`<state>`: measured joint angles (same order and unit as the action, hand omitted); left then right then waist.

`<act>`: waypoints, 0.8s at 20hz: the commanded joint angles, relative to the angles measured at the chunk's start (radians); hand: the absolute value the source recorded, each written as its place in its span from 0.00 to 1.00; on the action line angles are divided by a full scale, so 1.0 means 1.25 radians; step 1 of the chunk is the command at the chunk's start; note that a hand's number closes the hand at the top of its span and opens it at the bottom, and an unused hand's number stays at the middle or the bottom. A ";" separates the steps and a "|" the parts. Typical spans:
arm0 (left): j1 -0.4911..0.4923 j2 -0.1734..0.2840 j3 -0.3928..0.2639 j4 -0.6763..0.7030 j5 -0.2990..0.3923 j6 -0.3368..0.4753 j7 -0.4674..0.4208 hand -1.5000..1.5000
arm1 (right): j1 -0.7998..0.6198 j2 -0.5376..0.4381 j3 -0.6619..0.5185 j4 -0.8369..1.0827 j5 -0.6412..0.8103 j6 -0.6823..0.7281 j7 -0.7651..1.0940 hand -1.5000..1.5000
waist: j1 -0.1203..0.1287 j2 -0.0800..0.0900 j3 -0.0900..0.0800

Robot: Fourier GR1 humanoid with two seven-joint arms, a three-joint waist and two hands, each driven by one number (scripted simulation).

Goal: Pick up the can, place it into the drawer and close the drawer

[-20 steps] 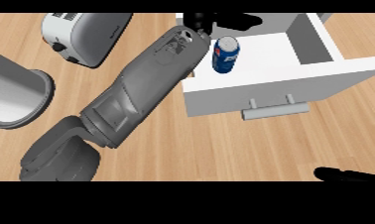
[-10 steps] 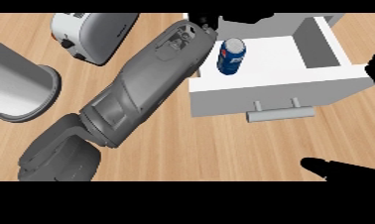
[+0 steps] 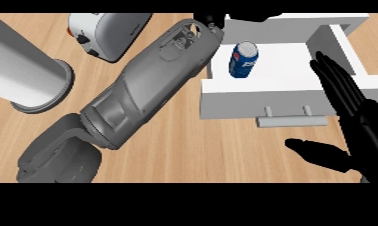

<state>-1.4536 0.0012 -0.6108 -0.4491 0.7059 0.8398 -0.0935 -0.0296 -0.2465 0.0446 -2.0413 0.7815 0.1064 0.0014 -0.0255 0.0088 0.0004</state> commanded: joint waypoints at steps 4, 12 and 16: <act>-0.013 0.025 0.017 -0.030 -0.016 -0.010 0.043 0.00 | -0.079 0.020 0.077 0.215 0.217 -0.093 0.017 0.00 | 0.034 -0.006 0.000; 0.086 0.139 -0.006 -0.183 -0.076 -0.002 0.124 0.00 | -0.105 0.075 0.034 0.440 0.232 -0.269 -0.065 0.00 | 0.043 -0.011 0.000; 0.111 0.177 -0.031 -0.293 -0.091 0.004 0.197 0.00 | -0.181 0.091 -0.008 0.563 0.253 -0.331 -0.057 0.00 | 0.062 -0.015 0.000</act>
<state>-1.3497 0.1730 -0.6244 -0.6977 0.6133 0.8299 0.0801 -0.2175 -0.1682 0.0572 -1.4897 1.0780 -0.2356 -0.0703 0.0300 -0.0138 -0.0102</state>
